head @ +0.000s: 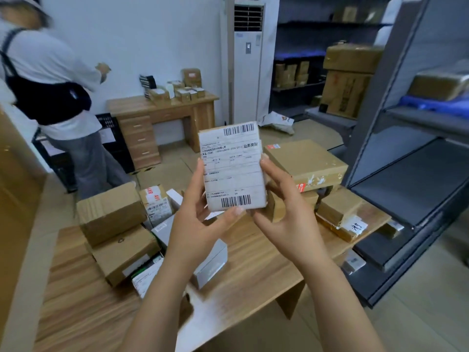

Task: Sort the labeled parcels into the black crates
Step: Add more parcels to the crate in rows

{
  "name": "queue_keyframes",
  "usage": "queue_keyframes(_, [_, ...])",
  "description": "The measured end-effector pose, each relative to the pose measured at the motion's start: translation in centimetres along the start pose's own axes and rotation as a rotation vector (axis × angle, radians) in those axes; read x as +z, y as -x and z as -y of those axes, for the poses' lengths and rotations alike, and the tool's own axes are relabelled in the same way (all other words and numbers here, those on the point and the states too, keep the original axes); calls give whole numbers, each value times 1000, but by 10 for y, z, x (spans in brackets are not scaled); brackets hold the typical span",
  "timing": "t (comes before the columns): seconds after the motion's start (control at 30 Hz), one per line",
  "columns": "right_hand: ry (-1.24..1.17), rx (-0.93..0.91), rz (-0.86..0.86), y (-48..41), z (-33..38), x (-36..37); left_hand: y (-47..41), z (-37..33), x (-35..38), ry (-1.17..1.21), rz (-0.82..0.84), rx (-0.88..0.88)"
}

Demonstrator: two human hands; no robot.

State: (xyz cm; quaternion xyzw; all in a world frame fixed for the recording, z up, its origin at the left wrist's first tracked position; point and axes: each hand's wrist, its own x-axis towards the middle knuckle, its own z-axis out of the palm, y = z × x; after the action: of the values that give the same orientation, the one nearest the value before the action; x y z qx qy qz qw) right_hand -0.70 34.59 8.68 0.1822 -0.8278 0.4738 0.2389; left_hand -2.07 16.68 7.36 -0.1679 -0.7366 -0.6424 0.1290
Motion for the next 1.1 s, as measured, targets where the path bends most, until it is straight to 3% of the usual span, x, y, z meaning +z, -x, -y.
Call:
queue_keyframes(0.2, [95, -208, -22, -6, 6, 0, -1, 2, 0, 102, -54, -12])
queue_keyframes(0.63, [103, -318, -122, 5, 1, -3, 13, -2, 7, 142, -124, -44])
queue_keyframes(0.9, [-14, -124, -79, 15, -6, -16, 18, -20, 24, -19, -78, 20])
queue_keyframes(1.1, [83, -128, -128, 20, -11, -33, 22, -36, 47, -191, -59, 87])
